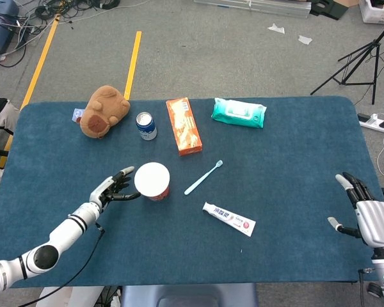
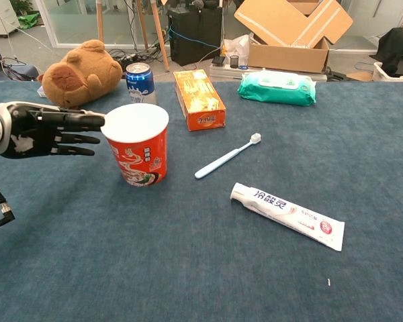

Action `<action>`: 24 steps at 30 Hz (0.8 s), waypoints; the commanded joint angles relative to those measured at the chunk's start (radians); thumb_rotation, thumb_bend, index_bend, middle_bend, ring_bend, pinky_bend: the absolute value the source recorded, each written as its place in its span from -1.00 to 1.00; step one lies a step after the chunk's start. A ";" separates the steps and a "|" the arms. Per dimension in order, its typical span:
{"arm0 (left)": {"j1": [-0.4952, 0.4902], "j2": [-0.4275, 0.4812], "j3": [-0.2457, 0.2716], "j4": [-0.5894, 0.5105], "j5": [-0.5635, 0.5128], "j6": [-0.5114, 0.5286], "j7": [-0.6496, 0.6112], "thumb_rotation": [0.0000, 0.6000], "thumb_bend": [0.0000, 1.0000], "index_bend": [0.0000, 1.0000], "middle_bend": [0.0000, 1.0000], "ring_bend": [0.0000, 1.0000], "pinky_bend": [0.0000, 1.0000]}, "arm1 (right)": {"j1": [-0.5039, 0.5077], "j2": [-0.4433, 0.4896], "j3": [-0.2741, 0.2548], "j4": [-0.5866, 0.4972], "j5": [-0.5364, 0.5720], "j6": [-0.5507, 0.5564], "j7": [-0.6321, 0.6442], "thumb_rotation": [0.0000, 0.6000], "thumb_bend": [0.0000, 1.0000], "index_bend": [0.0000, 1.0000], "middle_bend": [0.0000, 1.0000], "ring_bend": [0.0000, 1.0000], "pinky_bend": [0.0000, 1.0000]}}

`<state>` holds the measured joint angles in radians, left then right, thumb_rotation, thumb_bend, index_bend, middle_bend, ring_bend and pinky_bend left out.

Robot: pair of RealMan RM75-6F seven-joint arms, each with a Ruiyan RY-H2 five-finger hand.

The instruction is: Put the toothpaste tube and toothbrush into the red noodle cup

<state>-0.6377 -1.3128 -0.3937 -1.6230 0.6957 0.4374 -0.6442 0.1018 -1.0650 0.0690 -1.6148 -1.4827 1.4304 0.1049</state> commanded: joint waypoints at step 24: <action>-0.017 -0.032 -0.004 -0.023 0.018 -0.035 -0.014 1.00 -1.00 -1.00 -1.00 -1.00 -0.99 | -0.002 -0.007 -0.006 0.011 -0.004 -0.002 0.011 1.00 -0.76 -0.79 -0.83 -0.78 -0.13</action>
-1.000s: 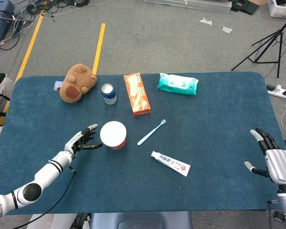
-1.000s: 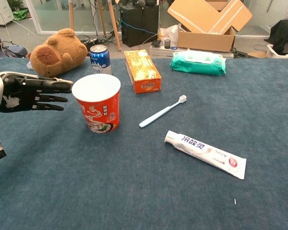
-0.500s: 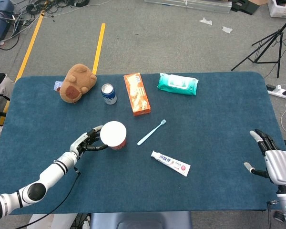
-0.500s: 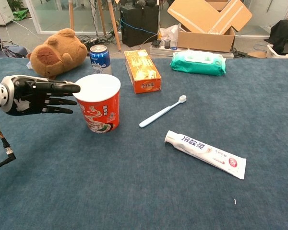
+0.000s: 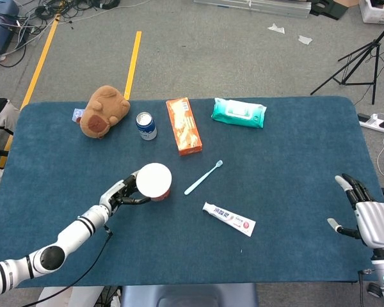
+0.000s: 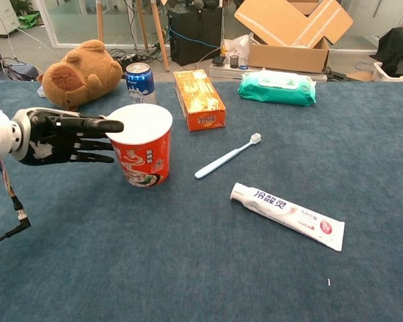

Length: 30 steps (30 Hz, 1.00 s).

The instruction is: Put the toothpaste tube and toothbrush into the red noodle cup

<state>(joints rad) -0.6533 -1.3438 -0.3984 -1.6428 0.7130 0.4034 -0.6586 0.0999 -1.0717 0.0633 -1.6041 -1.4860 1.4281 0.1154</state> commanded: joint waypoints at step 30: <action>-0.015 -0.020 0.023 -0.068 0.024 -0.039 0.000 1.00 -1.00 -1.00 -1.00 -1.00 -0.99 | -0.004 -0.007 -0.007 0.011 -0.003 -0.002 0.010 1.00 -0.76 -0.79 -0.83 -0.78 -0.13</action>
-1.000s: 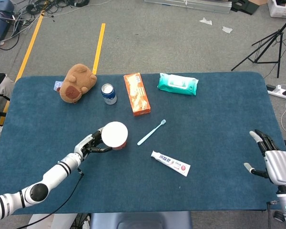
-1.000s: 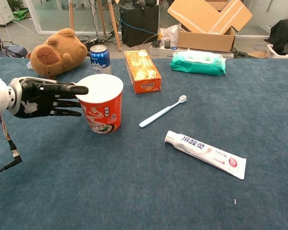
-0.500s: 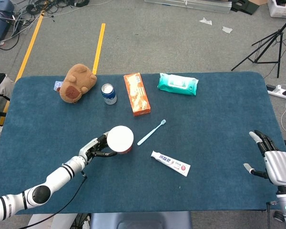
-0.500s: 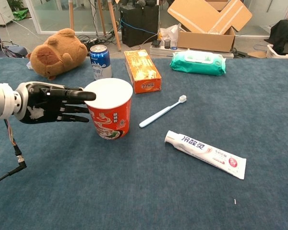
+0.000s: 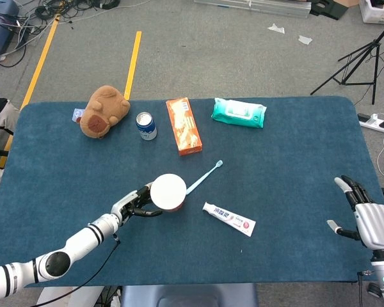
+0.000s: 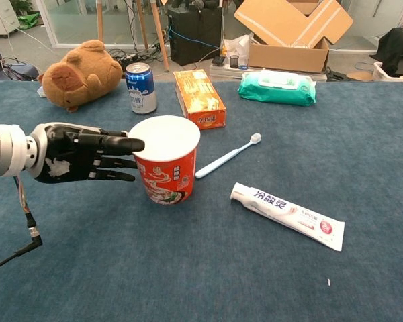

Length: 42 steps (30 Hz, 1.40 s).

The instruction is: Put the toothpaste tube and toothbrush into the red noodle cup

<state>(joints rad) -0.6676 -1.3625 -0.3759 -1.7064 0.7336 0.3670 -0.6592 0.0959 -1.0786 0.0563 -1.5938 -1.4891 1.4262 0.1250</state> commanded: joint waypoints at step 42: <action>0.076 0.090 0.062 -0.126 0.106 0.198 0.103 1.00 -1.00 -1.00 -1.00 -1.00 -0.99 | 0.013 -0.002 0.006 -0.042 0.002 -0.013 -0.022 1.00 -0.76 -0.79 -0.83 -0.81 -0.14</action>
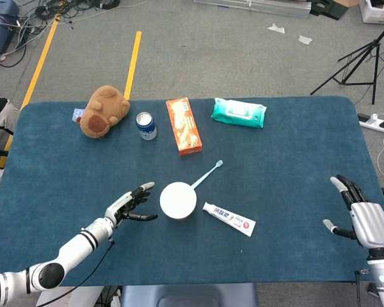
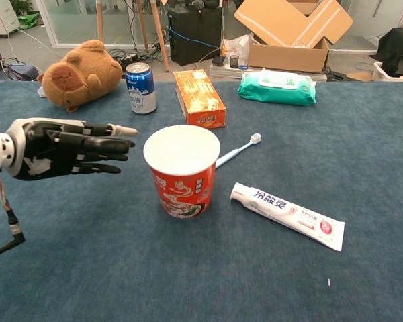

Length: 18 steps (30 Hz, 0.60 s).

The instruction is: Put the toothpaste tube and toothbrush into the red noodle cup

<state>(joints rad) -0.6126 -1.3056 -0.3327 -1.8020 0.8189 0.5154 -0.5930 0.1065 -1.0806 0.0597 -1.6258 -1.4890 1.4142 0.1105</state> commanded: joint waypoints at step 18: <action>0.212 0.228 0.159 -0.091 0.330 0.459 0.298 1.00 -1.00 -1.00 -1.00 -1.00 -1.00 | 0.084 -0.065 0.058 -0.124 0.089 -0.091 -0.139 1.00 -0.77 -0.42 -0.83 -1.00 -0.53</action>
<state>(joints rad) -0.4366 -1.0975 -0.2050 -1.9053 1.0854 0.9266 -0.3342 0.1827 -1.1389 0.1119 -1.7426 -1.4077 1.3314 -0.0206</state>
